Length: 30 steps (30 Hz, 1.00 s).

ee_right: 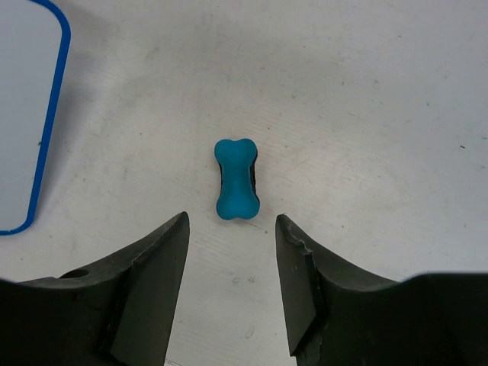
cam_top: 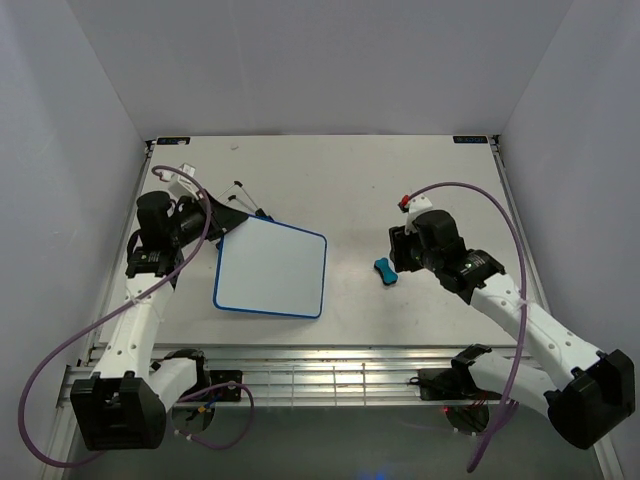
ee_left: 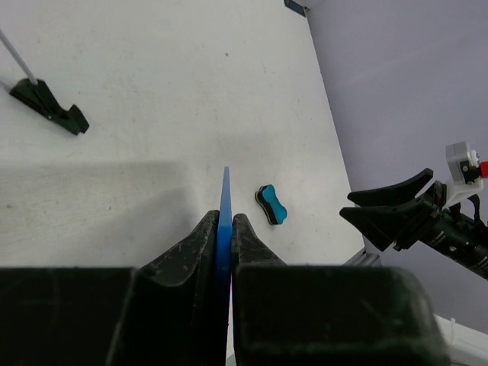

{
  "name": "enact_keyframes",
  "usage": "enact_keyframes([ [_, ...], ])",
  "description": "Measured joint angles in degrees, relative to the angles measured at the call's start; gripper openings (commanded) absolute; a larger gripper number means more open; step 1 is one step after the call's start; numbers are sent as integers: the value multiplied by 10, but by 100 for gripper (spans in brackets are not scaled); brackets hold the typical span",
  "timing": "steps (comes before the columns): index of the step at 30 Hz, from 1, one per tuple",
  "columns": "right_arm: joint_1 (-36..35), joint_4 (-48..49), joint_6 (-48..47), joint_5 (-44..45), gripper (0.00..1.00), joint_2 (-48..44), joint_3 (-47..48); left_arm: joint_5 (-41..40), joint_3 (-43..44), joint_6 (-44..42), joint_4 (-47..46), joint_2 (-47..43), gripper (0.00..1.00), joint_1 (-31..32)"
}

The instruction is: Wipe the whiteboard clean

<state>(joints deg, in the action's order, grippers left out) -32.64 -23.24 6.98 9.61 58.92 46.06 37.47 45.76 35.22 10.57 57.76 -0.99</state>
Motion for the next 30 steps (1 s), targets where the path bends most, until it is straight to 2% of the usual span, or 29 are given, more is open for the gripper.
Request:
enact_keyframes([
  [6, 0, -9, -1, -21, 55, -61, -1, -3, 78, -6, -17, 30, 0, 0],
  [15, 0, -15, -4, -64, 54, -99, -2, -27, 120, -19, -141, 74, 0, 0],
  [23, 0, -23, -13, -126, 52, -145, -23, -51, 161, -66, -258, 184, 0, -5],
  [30, 0, -25, -16, -155, 51, -162, -25, -38, 227, -99, -300, 276, 0, -27],
])
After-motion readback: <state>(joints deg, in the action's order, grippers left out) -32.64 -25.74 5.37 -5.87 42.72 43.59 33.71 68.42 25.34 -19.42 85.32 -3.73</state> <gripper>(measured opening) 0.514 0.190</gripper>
